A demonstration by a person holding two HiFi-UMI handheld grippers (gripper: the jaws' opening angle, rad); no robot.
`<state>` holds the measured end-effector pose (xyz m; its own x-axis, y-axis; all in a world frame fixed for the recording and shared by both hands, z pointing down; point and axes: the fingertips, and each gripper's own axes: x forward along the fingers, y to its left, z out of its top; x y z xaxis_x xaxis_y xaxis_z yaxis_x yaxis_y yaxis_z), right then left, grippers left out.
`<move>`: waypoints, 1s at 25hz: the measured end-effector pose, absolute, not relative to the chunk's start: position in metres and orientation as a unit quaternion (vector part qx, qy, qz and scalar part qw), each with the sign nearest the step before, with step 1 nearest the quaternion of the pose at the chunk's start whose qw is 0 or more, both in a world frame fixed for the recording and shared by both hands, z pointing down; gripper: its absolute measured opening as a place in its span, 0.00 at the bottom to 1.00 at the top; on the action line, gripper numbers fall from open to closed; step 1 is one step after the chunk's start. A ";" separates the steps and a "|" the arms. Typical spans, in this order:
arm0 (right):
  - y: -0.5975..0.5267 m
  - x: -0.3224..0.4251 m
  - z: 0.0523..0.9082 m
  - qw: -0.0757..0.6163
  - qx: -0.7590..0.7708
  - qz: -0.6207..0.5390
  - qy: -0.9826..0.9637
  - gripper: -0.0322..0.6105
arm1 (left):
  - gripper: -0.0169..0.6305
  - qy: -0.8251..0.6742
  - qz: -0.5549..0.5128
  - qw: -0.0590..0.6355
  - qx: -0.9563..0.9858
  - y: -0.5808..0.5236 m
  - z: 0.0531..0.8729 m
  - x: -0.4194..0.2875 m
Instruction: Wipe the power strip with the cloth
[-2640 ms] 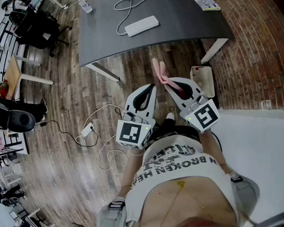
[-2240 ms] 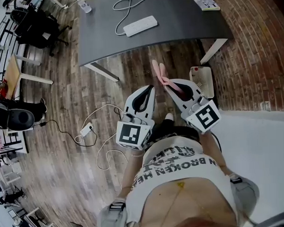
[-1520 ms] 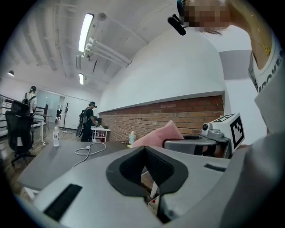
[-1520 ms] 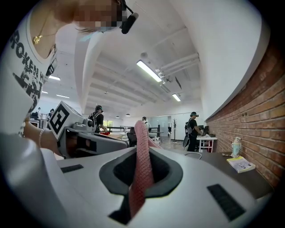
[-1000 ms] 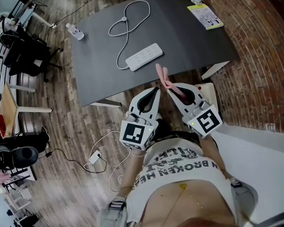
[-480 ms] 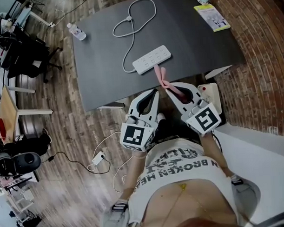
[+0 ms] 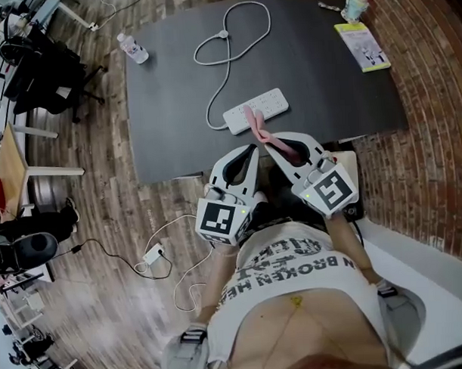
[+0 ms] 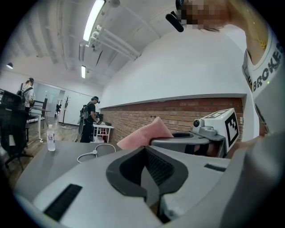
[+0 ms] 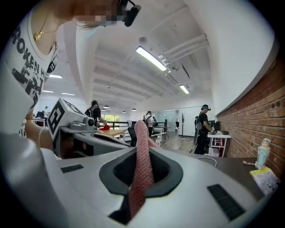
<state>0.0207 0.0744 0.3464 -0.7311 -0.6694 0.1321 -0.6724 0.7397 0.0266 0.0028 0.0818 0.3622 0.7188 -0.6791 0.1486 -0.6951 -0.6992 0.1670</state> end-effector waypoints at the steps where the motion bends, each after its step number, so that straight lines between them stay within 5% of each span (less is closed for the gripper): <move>1: 0.066 0.022 0.345 0.066 0.356 0.009 -0.932 0.08 | 0.04 -0.375 0.038 0.106 0.920 0.073 0.361 0.006; 25: -0.064 0.087 0.350 0.067 0.299 0.014 -0.952 0.08 | 0.04 -0.418 0.049 0.118 0.899 -0.064 0.369 0.070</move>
<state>0.0874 -0.0645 0.3496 -0.8118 -0.5679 0.1359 -0.5716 0.8204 0.0142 0.0703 -0.0644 0.3692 0.6454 -0.7404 0.1875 -0.7637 -0.6223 0.1716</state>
